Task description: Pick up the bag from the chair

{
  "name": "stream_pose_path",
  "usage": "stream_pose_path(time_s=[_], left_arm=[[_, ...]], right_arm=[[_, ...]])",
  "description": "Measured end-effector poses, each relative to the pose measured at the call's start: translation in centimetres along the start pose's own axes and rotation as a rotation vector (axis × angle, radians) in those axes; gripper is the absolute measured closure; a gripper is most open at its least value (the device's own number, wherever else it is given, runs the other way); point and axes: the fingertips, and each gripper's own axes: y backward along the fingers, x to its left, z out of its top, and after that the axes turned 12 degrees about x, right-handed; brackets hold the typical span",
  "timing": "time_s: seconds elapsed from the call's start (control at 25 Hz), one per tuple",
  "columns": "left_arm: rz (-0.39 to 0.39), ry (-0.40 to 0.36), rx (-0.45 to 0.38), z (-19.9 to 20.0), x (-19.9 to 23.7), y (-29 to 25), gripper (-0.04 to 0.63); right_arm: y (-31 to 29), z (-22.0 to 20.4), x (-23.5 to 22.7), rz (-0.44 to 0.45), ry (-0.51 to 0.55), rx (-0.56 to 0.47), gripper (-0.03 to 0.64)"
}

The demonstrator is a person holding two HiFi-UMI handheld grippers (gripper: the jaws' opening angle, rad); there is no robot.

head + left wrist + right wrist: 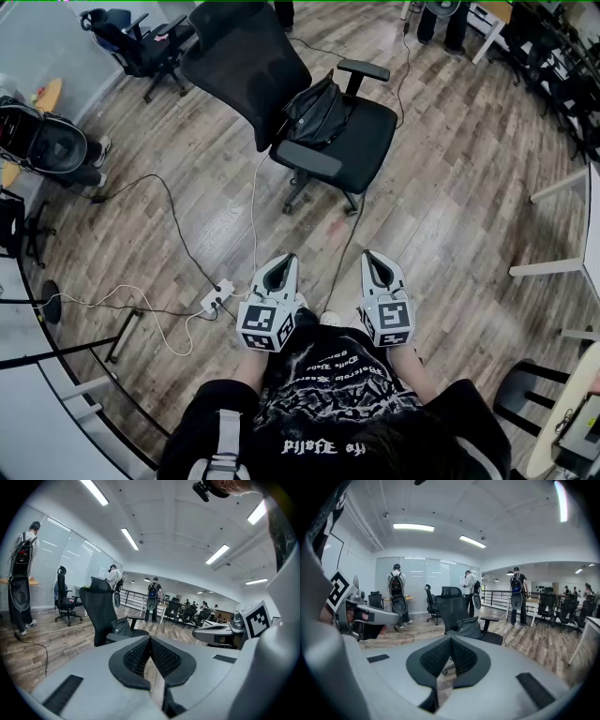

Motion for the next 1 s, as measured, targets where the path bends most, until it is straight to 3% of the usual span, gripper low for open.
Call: stream_pose_path(time_s=[0.88,1.0], left_arm=[[0.012,0.017,-0.039,0.2,-1.2,0.9,0.588],[0.015,0.030,-0.045,0.5,-1.0,1.0,0.552]], right_arm=[[2.6,-1.1,-1.6,-0.012,-0.053,-0.041,0.614],[2.8,-1.0,-1.7,-0.005,-0.068,-0.049,0.611]])
